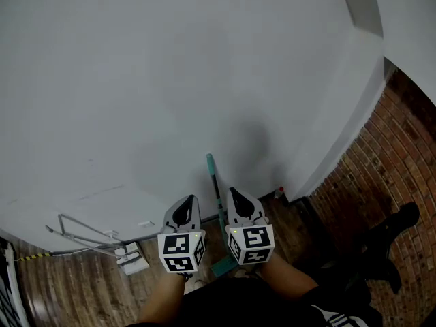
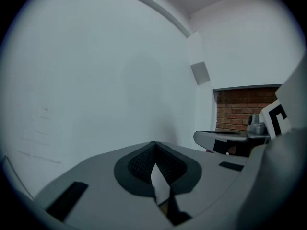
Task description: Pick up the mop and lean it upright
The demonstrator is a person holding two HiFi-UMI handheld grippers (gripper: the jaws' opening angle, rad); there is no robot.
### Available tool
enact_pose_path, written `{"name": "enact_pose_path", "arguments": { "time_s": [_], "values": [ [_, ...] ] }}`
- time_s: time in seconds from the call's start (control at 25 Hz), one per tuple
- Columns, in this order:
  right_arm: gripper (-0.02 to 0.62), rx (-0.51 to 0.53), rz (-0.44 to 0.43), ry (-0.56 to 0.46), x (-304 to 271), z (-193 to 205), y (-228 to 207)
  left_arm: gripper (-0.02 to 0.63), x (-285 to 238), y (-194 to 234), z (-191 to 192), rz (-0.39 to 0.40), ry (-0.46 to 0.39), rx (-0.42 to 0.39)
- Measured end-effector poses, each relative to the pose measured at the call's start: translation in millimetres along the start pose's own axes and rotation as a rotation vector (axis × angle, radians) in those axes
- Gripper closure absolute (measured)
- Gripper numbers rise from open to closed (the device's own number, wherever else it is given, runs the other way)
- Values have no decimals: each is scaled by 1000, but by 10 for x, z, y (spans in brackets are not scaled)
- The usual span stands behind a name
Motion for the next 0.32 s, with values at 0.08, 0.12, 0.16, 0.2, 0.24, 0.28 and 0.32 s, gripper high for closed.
{"name": "enact_pose_path", "arguments": {
  "time_s": [0.08, 0.12, 0.16, 0.2, 0.24, 0.28, 0.32],
  "values": [
    [583, 2, -1, 1, 3, 10, -2, 609, -1, -4, 6, 0, 4, -1],
    [583, 3, 0, 2, 5, 11, -2, 609, -2, -7, 5, 1, 5, -2],
    [583, 4, -1, 2, 5, 13, 0, 609, -2, -8, 4, 3, 5, -3],
    [583, 4, -1, 3, 5, 15, 4, 609, -1, -9, 2, 3, 5, -3],
    [583, 4, -3, 5, 6, 17, 8, 609, 1, -10, 2, 4, 6, -3],
    [583, 4, -5, 6, 7, 19, 12, 609, 4, -11, 2, 5, 6, -3],
    [583, 3, -7, 8, 8, 21, 17, 609, 7, -13, 3, 6, 6, -3]
  ]
}}
Point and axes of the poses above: the fingertips, and each gripper's own axes: x backward along the fingers, y to its left, z out of its underside, the point moved 6 cm from there along x, backward along the fingers, and after that the axes turned 15 degrees about x, right-handed, at the moved point
